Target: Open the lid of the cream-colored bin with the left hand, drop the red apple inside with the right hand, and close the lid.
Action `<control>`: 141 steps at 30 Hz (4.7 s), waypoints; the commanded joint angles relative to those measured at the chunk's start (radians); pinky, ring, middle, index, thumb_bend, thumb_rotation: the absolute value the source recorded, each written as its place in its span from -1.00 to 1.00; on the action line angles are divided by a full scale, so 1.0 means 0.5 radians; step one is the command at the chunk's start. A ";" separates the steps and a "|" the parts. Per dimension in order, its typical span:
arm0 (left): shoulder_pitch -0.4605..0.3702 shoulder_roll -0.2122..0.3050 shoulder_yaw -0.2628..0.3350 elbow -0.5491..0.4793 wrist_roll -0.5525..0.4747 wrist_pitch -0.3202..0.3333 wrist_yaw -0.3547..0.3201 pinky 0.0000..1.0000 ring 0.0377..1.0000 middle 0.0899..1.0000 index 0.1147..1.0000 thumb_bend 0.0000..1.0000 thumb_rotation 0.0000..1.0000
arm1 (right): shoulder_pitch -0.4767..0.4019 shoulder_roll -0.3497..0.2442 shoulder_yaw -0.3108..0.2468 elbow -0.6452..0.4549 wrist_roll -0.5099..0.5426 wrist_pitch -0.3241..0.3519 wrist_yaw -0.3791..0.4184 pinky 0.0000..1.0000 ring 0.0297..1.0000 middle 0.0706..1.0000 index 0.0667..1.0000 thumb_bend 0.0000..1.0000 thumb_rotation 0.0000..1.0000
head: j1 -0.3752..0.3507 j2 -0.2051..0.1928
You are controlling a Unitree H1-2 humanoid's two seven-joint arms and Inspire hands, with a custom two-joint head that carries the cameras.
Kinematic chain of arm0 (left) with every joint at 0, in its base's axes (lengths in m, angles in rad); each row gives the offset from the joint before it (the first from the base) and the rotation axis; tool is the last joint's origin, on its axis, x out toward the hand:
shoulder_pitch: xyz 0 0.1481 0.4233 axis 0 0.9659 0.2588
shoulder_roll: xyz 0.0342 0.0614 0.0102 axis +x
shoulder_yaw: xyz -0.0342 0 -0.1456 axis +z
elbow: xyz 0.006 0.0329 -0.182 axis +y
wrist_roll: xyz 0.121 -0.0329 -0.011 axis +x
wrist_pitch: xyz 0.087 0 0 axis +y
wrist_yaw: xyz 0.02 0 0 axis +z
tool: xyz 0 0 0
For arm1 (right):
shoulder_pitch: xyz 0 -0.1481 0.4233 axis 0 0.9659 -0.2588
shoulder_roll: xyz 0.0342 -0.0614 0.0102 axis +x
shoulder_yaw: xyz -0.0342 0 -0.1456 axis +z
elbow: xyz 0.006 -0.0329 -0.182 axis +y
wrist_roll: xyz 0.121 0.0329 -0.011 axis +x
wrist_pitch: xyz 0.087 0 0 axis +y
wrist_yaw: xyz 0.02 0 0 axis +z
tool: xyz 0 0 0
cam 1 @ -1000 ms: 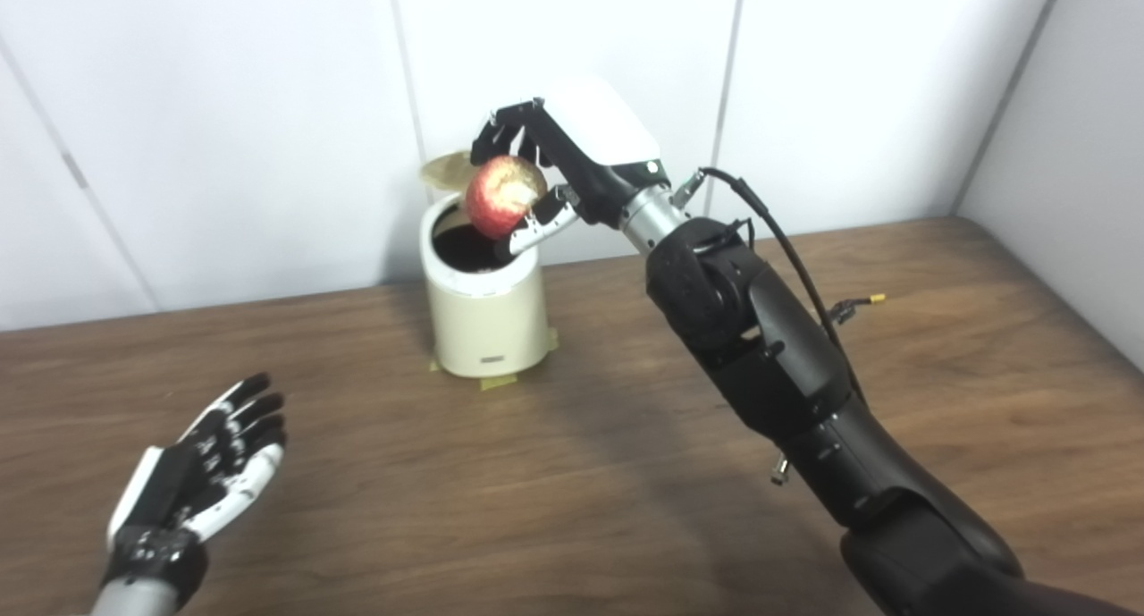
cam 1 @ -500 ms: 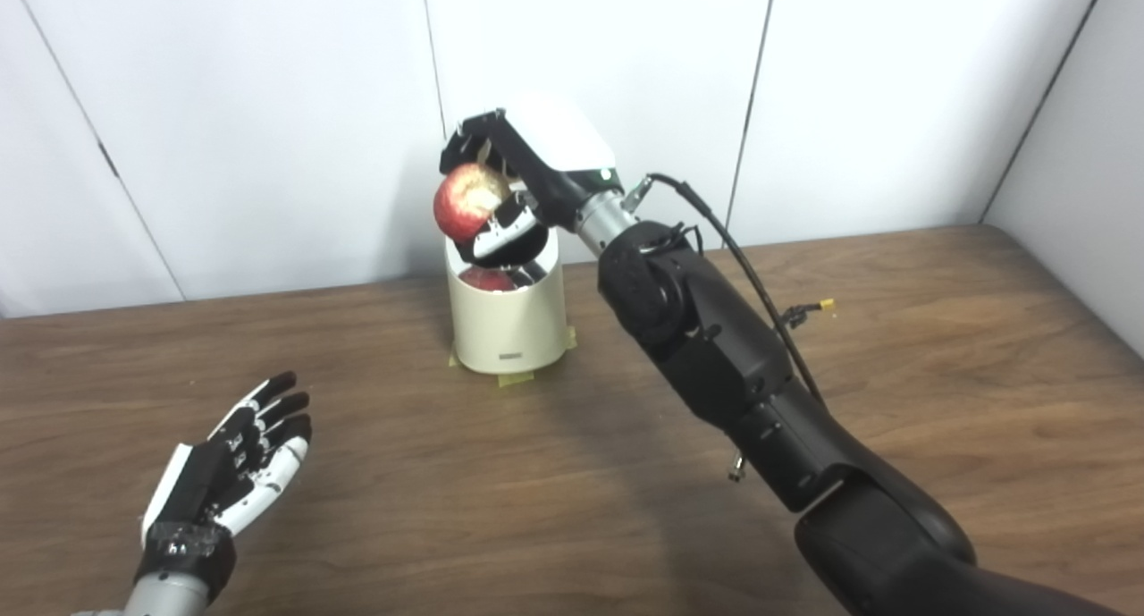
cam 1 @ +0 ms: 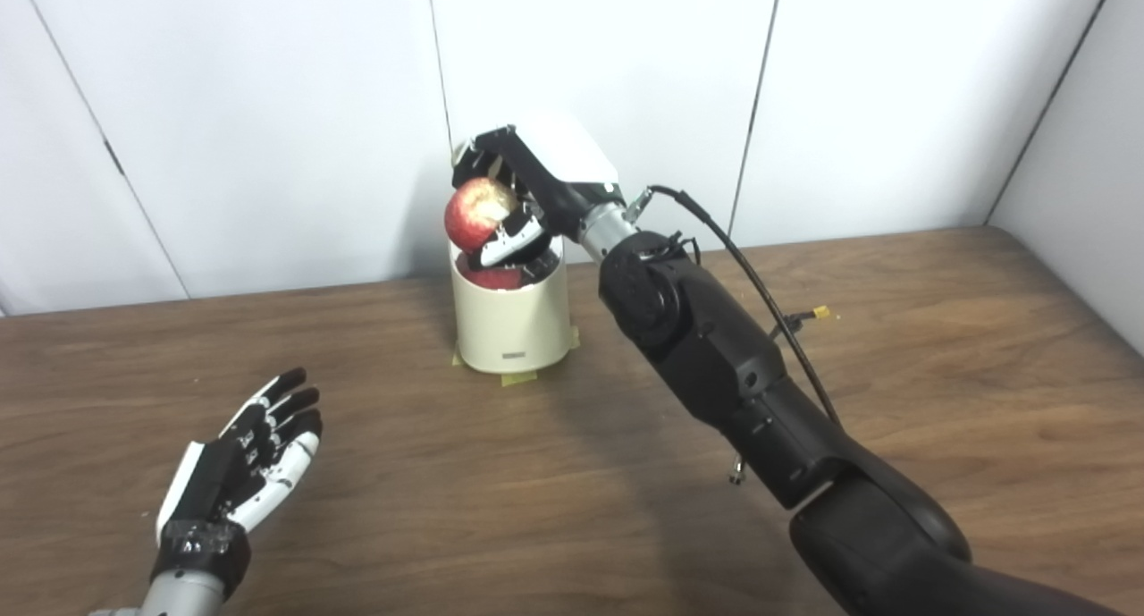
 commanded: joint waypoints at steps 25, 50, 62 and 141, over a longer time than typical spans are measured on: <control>0.003 -0.010 0.061 -0.111 -0.007 -0.082 0.048 0.65 0.67 0.67 0.77 -0.39 -0.48 | -0.119 -0.093 0.063 -0.081 -0.041 0.149 0.157 -0.13 -0.17 -0.01 -0.06 0.03 -1.00 | -0.005 0.018; 0.012 -0.019 0.080 -0.108 -0.035 -0.079 0.040 0.68 0.67 0.68 0.80 -0.37 -0.57 | -0.137 -0.146 0.202 -0.185 -0.188 0.436 0.348 0.35 0.18 -0.10 -0.08 0.06 -0.99 | -0.034 0.018; 0.019 -0.015 0.063 -0.111 -0.009 -0.095 0.041 0.72 0.68 0.69 0.79 -0.33 -0.55 | -0.118 -0.153 0.207 -0.182 -0.216 0.400 0.294 0.42 0.38 0.34 0.18 0.39 -0.75 | -0.029 0.024; -0.961 0.160 -0.314 0.304 0.159 0.071 -0.112 0.65 0.74 0.80 0.86 -0.23 0.01 | 1.546 0.071 -0.776 -1.492 1.580 0.616 0.522 0.67 0.78 0.79 0.72 0.21 0.63 | 0.190 -0.052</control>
